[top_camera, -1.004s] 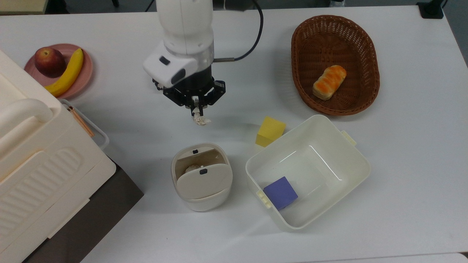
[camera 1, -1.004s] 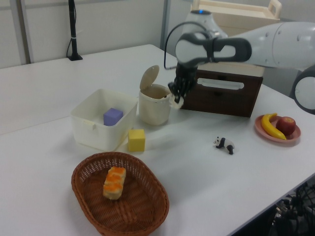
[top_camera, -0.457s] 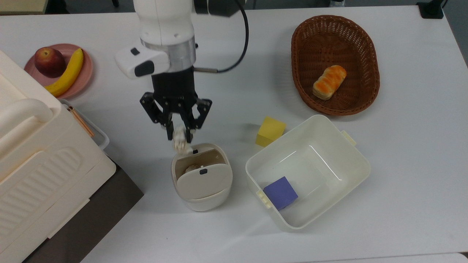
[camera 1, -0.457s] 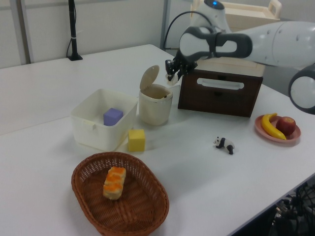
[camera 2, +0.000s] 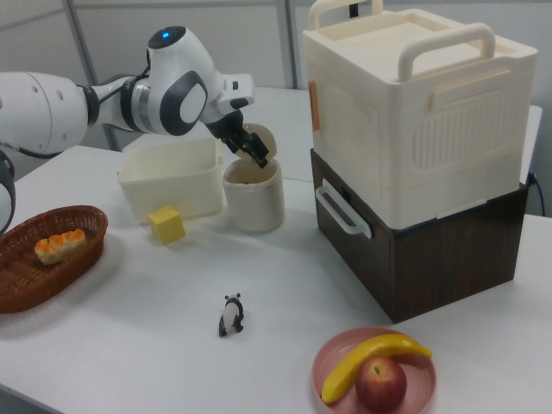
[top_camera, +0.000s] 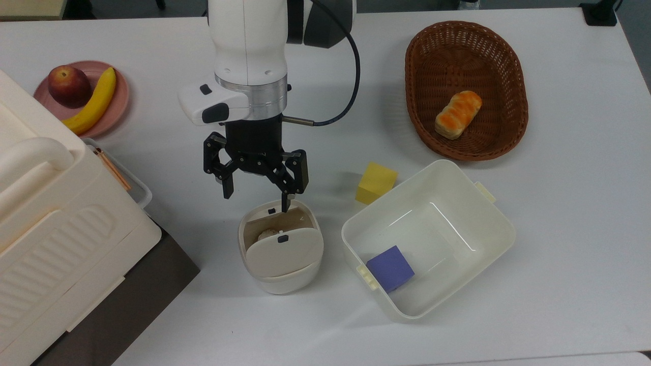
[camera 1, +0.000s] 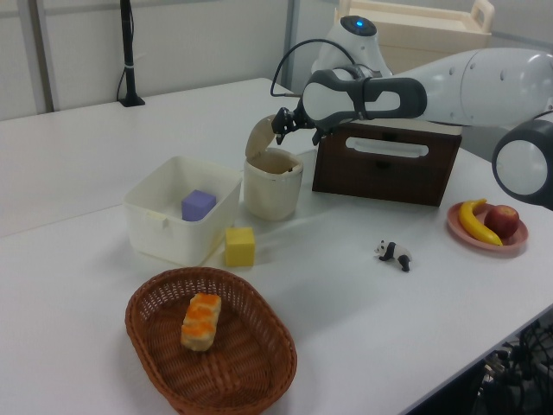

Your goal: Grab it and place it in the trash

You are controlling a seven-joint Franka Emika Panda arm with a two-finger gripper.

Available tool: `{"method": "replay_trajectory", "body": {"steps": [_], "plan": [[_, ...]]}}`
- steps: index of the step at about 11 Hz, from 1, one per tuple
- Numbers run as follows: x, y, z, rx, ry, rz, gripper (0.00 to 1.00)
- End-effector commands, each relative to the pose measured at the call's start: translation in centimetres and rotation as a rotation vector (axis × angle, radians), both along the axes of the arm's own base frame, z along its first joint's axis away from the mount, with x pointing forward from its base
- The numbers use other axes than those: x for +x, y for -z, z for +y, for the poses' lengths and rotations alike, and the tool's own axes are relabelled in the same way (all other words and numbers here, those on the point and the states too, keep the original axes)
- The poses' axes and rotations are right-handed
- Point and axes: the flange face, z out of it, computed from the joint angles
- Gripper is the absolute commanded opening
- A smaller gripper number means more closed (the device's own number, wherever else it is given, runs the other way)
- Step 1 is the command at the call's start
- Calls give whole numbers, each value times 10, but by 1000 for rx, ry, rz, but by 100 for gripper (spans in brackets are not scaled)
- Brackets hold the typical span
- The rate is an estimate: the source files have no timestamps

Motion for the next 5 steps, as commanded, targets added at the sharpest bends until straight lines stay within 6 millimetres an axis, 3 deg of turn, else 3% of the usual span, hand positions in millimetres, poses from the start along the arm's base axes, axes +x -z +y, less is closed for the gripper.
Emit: {"method": "replay_trajectory", "body": {"steps": [1, 5], "plan": [[-34, -13, 4, -2, 6, 226, 100], [-82, -47, -1, 1, -81, 448, 100]]}}
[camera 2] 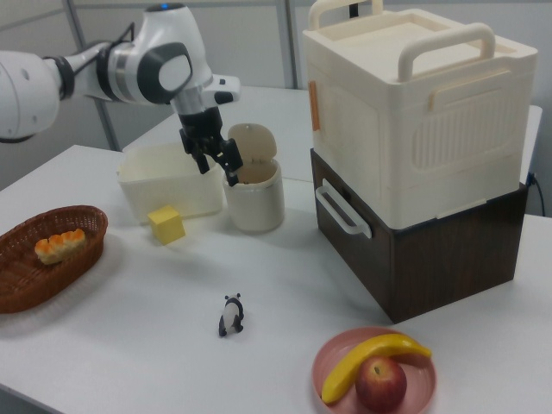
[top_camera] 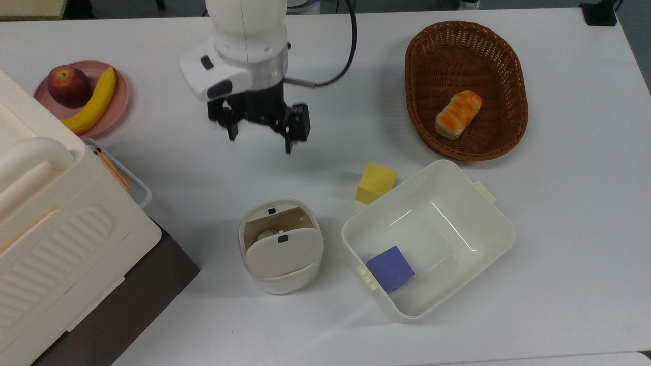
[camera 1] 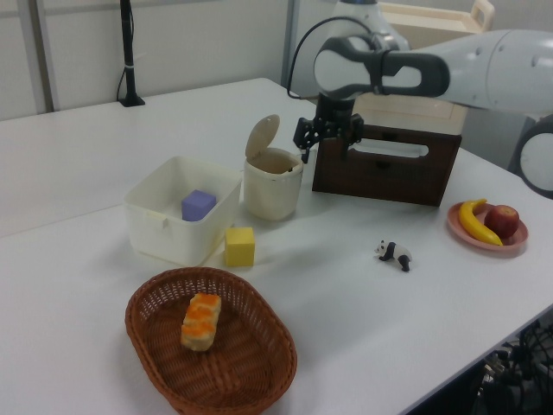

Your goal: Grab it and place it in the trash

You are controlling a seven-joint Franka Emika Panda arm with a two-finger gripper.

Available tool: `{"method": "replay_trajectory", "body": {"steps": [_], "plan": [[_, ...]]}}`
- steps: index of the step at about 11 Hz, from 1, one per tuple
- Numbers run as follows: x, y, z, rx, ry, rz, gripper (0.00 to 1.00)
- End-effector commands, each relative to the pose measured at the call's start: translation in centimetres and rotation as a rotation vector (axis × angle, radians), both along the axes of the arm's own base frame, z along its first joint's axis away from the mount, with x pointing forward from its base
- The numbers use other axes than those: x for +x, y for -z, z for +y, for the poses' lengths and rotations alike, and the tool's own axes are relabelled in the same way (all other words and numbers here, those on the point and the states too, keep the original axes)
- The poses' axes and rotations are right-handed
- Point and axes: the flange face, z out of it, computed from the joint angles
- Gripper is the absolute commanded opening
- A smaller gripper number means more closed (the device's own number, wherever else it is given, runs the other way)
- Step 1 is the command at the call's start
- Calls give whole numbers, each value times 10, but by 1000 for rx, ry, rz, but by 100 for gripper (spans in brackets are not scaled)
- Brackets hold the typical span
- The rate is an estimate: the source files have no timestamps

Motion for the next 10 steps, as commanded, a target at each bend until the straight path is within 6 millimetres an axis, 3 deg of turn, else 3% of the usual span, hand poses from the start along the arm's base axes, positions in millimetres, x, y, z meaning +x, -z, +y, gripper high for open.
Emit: {"method": "replay_trajectory", "body": {"steps": [1, 3, 10], "plan": [[-40, -27, -2, 17, -56, 114, 100], [-55, -30, -6, 19, -119, 136, 100], [-56, -34, -14, 19, -138, 129, 100]]}}
